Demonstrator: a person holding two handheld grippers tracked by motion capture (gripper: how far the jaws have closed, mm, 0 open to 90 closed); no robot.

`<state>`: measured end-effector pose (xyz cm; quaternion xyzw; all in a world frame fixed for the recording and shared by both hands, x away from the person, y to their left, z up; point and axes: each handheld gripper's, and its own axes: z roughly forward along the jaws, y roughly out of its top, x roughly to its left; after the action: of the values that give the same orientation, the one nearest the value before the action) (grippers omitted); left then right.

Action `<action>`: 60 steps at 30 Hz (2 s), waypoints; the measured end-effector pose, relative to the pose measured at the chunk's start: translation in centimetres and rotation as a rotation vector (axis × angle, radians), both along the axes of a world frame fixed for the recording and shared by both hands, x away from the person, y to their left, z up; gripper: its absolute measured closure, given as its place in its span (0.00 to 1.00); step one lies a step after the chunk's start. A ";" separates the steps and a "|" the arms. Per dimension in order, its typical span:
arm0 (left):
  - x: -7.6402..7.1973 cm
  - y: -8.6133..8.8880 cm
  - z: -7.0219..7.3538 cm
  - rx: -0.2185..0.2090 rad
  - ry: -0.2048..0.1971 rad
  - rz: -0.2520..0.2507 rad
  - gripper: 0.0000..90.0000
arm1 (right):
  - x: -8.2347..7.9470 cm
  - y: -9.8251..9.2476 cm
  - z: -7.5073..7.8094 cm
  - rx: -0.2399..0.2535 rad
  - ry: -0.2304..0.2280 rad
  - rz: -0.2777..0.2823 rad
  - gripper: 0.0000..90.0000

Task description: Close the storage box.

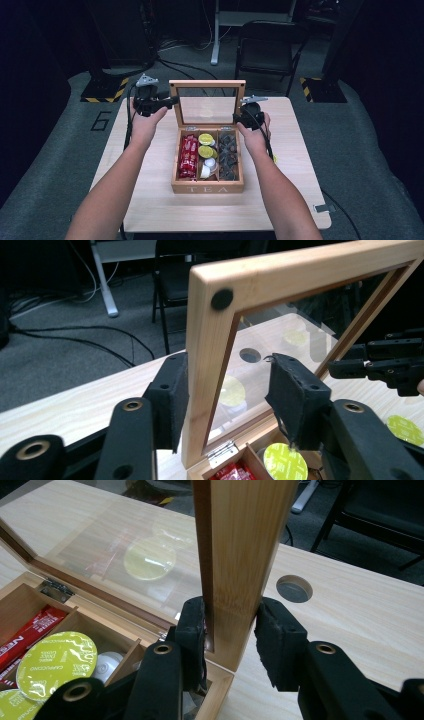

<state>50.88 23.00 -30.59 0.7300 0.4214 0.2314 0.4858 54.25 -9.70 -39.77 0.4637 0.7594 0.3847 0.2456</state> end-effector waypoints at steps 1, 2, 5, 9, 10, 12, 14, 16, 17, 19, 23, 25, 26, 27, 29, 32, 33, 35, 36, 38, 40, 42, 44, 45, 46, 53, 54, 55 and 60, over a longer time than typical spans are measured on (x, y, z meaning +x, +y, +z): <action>0.0 -0.2 0.1 0.010 -0.005 0.009 0.58 | -0.1 0.1 0.0 0.015 0.004 -0.005 0.72; 0.0 -0.3 0.1 0.018 -0.004 0.015 0.59 | -0.1 -0.1 -0.1 0.003 -0.005 0.007 0.72; 0.1 -0.2 0.3 0.018 -0.009 0.017 0.64 | -0.3 -0.2 -0.1 0.015 0.006 0.010 0.72; 0.0 -0.2 0.4 0.020 -0.010 0.004 0.67 | -0.6 -0.3 -0.1 0.006 0.011 0.027 0.71; 0.0 -0.2 0.5 0.037 -0.012 -0.003 0.66 | -0.6 -0.3 -0.1 0.007 0.009 0.033 0.71; -0.1 -0.3 0.5 0.047 -0.014 -0.005 0.66 | -0.6 -0.4 -0.1 0.007 0.008 0.039 0.71; -0.1 -0.2 0.5 0.052 -0.009 -0.010 0.66 | -0.7 -0.4 -0.1 0.008 0.009 0.039 0.71; -0.1 -0.2 0.5 0.056 -0.010 -0.008 0.68 | -0.7 -0.4 -0.1 0.009 0.009 0.038 0.71; -0.1 -0.2 0.5 0.057 -0.009 -0.005 0.68 | -0.7 -0.4 -0.1 0.009 0.009 0.038 0.71; -0.2 0.0 0.4 0.042 -0.007 -0.002 0.70 | -0.6 -0.4 -0.1 0.008 0.008 0.041 0.71; -0.4 0.0 0.1 0.033 -0.015 -0.002 0.70 | -0.7 -0.4 -0.1 0.008 0.011 0.041 0.71; -0.5 0.0 0.0 0.032 -0.016 -0.004 0.70 | -0.7 -0.4 -0.1 0.011 0.014 0.038 0.71; -0.6 0.0 0.0 0.030 -0.015 -0.004 0.70 | -0.8 -0.4 -0.1 0.015 0.016 0.034 0.71; -0.7 0.1 -0.1 0.033 -0.016 -0.006 0.70 | -0.8 -0.4 -0.1 0.014 0.016 0.036 0.71; -0.8 0.1 -0.1 0.037 -0.019 -0.010 0.70 | -0.9 -0.5 -0.1 0.009 0.018 0.041 0.71; -1.1 0.2 -0.2 0.036 -0.021 -0.014 0.70 | -0.9 -0.5 -0.1 0.007 0.009 0.047 0.71; -1.2 0.1 -0.2 0.032 -0.020 -0.014 0.70 | -1.0 -0.5 -0.1 0.010 0.013 0.043 0.71; -1.4 0.2 -0.3 0.033 -0.024 -0.014 0.70 | -1.1 -0.5 -0.1 0.015 0.020 0.038 0.71; -1.5 0.2 -0.3 0.034 -0.022 -0.015 0.70 | -1.1 -0.5 -0.1 0.017 0.020 0.038 0.70; -1.6 0.2 -0.3 0.032 -0.021 -0.015 0.70 | -1.2 -0.5 -0.1 0.019 0.021 0.035 0.70; -1.7 0.2 -0.3 0.034 -0.018 -0.020 0.70 | -1.3 -0.5 -0.1 0.021 0.023 0.037 0.69; -1.7 0.2 -0.4 0.031 -0.020 -0.018 0.69 | -1.4 -0.6 -0.1 0.011 0.022 0.045 0.68; -1.8 0.2 -0.4 0.029 -0.023 -0.017 0.69 | -1.7 -0.8 -0.1 0.011 0.023 0.045 0.66; -1.9 0.2 -0.5 0.026 -0.020 -0.018 0.69 | -1.7 -0.9 -0.1 0.004 0.015 0.050 0.66; -1.9 0.2 -0.5 0.028 -0.021 -0.019 0.69 | -1.8 -1.1 -0.1 0.007 0.013 0.049 0.65; -2.7 0.4 -0.7 0.035 -0.021 -0.034 0.69 | -2.7 -2.4 0.0 0.033 0.020 0.060 0.60; -2.8 0.4 -0.7 0.034 -0.021 -0.034 0.69 | -2.9 -2.6 0.0 0.043 0.022 0.063 0.59; -2.9 0.4 -0.8 0.035 -0.024 -0.037 0.69 | -3.0 -2.7 0.1 0.044 0.019 0.065 0.58; -3.3 0.4 -0.9 0.040 -0.023 -0.045 0.69 | -3.9 -3.3 0.8 0.051 0.012 0.105 0.56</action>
<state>47.55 23.45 -31.52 0.7462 0.3944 0.2370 0.4810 50.35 -12.99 -38.98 0.4317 0.7740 0.4135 0.2086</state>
